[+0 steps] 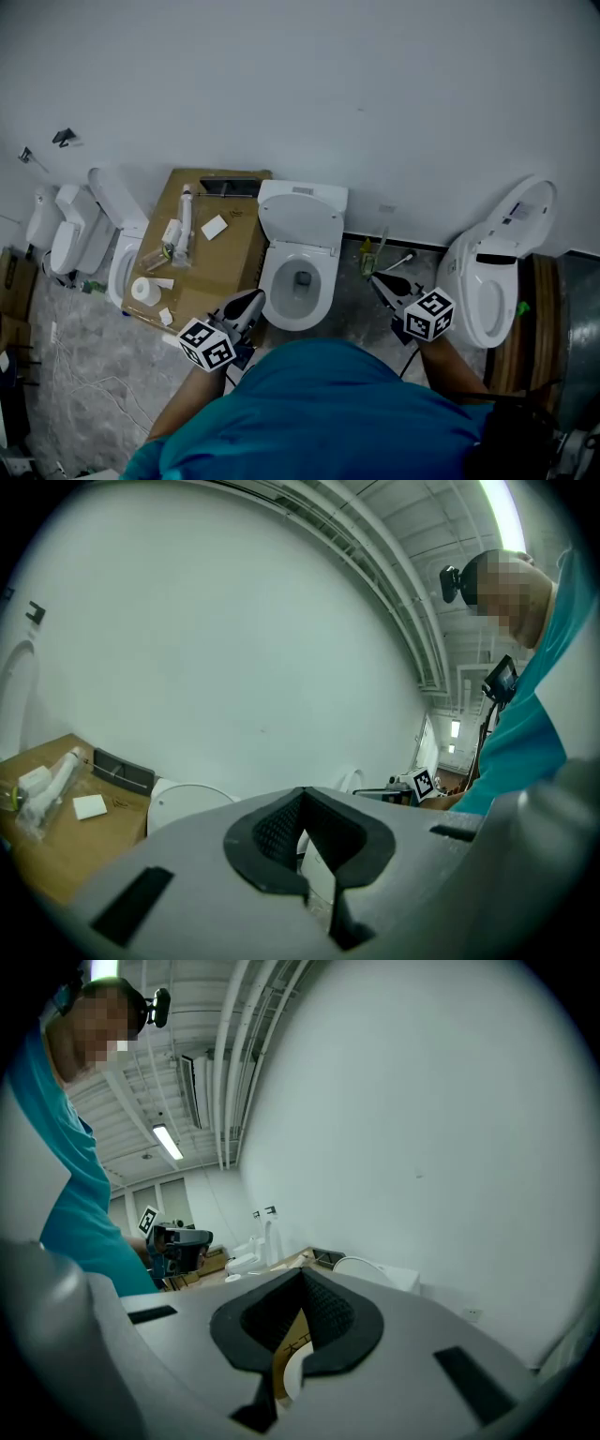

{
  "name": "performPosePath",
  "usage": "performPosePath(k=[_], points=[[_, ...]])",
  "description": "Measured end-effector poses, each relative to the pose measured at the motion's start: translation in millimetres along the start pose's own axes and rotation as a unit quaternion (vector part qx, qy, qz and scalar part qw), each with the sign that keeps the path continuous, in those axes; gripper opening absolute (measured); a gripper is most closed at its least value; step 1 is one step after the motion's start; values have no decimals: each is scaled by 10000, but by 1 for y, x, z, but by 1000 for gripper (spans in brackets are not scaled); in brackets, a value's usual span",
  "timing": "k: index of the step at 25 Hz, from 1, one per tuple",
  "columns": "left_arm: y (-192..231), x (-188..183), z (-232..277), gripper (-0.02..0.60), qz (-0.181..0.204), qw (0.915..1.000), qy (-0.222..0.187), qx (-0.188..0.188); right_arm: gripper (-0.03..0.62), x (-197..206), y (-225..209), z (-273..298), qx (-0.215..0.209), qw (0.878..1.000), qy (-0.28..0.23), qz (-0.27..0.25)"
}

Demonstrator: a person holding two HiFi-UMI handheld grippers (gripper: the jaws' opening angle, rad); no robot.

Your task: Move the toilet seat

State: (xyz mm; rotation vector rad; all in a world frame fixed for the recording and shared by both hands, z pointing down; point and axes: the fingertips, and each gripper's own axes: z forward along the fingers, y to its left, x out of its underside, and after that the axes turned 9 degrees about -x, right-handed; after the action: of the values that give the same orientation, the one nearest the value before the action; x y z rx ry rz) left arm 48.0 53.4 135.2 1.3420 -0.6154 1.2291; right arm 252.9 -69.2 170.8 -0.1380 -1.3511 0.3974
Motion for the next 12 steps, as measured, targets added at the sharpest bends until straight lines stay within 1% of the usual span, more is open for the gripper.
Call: performPosePath(k=[5,9,12], points=[[17,3,15,0,-50,9999,130,-76,-2,8,-20,23,-72,9998,175,84],[53,2,22,0,-75,9998,187,-48,-2,11,-28,60,-51,9993,379,-12],[83,8,26,0,-97,9995,315,18,-2,12,-29,87,24,9989,471,-53]])
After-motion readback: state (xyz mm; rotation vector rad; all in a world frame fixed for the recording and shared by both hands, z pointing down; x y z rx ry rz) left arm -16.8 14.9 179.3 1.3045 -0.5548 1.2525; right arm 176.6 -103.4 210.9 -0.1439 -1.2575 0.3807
